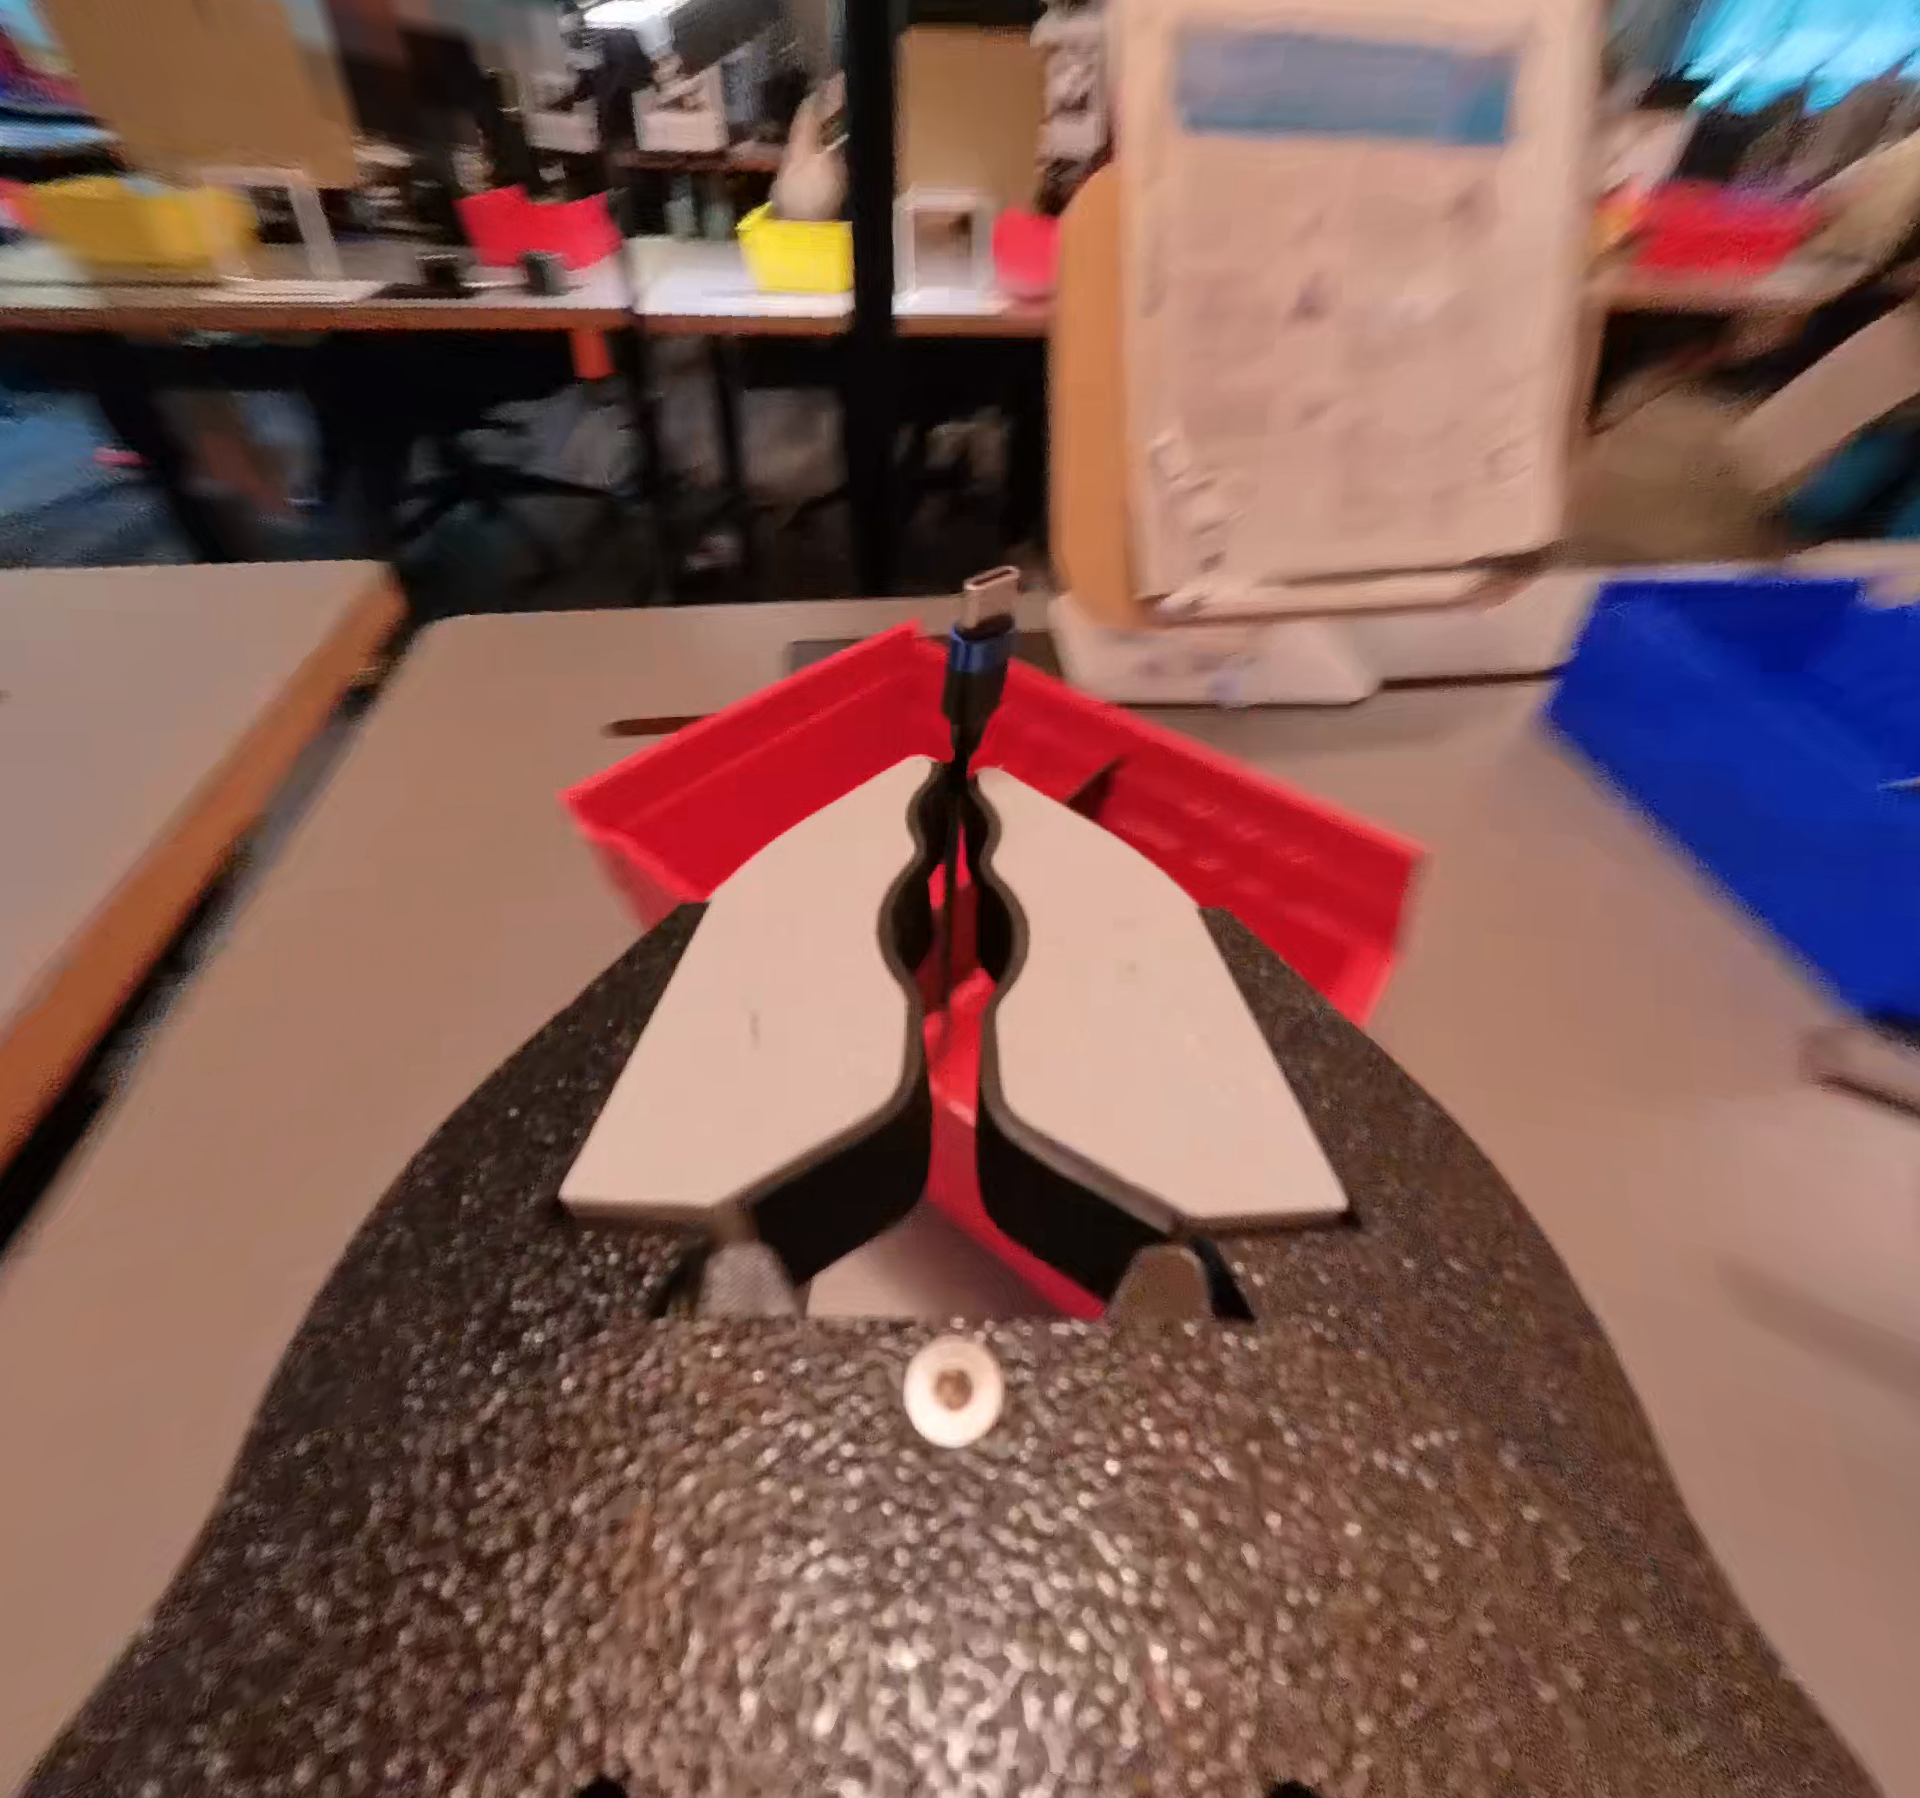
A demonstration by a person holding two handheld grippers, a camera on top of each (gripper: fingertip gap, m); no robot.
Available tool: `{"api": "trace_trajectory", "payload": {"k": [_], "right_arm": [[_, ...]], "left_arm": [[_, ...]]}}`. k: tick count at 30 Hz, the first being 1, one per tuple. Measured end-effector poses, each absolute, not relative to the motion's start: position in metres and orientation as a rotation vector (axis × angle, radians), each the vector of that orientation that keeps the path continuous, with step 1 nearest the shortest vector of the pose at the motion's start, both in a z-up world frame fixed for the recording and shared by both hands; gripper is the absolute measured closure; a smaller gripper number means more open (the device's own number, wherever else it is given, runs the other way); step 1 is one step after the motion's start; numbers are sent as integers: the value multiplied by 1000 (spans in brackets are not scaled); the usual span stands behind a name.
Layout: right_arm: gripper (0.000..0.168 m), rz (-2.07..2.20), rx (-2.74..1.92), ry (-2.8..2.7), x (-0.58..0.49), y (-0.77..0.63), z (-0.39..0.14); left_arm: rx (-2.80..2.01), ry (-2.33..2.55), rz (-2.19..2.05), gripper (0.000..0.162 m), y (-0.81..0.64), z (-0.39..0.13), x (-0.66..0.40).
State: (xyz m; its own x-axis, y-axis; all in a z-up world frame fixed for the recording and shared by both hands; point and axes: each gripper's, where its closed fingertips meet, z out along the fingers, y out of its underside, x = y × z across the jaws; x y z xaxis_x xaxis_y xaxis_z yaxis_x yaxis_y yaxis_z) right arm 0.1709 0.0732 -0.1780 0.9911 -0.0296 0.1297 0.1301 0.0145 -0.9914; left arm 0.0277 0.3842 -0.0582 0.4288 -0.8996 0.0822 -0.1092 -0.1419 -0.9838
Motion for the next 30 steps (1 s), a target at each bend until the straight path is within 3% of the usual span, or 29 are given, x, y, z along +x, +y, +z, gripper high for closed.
{"api": "trace_trajectory", "payload": {"k": [3, 6, 11, 16, 20, 24, 30], "right_arm": [[145, -85, -1570, -40, 176, 75, -180], [145, -48, -1588, 16, 184, 77, -182], [145, -68, -1580, 46, 189, 76, -181], [145, -83, -1593, 43, 189, 77, -182], [145, -86, -1590, 22, 186, 77, -182], [145, -75, -1567, 41, 189, 76, -179], [145, -41, -1460, 80, 194, 64, -168]], "left_arm": [[-1625, 1066, -1190, 160, 350, -83, 56], [-1848, 1173, -1031, 160, 364, -149, 73], [-1691, 1437, -1338, 161, 306, -142, 108], [-1643, 1894, -1391, 161, 248, -176, 108], [-1470, 1541, -1649, 162, 260, -109, 107], [-1243, 1407, -1623, 162, 247, -47, 88], [-1228, 1561, -1536, 162, 192, -66, 119]]}}
